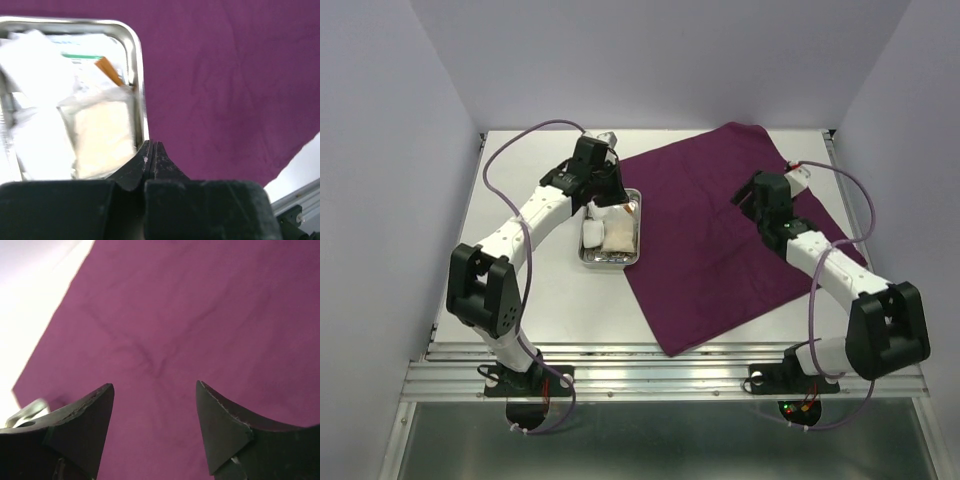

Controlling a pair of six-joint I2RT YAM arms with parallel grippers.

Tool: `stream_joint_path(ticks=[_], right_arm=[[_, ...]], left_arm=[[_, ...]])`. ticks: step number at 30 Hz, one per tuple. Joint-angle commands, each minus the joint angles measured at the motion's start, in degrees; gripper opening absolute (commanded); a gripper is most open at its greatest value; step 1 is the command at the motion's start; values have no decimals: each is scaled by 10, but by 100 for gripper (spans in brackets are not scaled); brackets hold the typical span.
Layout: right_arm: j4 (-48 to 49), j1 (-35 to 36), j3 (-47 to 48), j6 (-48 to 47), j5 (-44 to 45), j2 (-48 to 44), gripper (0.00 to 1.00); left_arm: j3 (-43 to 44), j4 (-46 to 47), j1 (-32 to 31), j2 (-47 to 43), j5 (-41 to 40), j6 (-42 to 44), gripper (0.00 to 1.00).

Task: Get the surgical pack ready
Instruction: Pick up the container from the center of the board.

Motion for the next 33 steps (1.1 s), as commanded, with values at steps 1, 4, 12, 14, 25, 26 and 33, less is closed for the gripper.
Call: stream_joint_path(ticks=[1, 4, 12, 14, 25, 26, 33], right_arm=[[-74, -67, 67, -49, -117, 43, 73], [-80, -73, 69, -54, -126, 55, 75], [-79, -73, 60, -49, -150, 67, 77], [-78, -73, 64, -47, -161, 76, 77], [-78, -73, 104, -35, -184, 105, 78], [-78, -73, 107, -35, -186, 106, 78], [-78, -73, 108, -30, -197, 109, 77]], left_arm=[[4, -17, 64, -30, 0, 15, 0], [0, -45, 89, -20, -40, 21, 0], [-33, -69, 120, 26, -102, 47, 38], [-34, -65, 120, 38, -82, 46, 45], [21, -90, 120, 121, -123, 54, 41], [22, -88, 120, 124, -122, 53, 40], [38, -69, 120, 155, -102, 60, 30]])
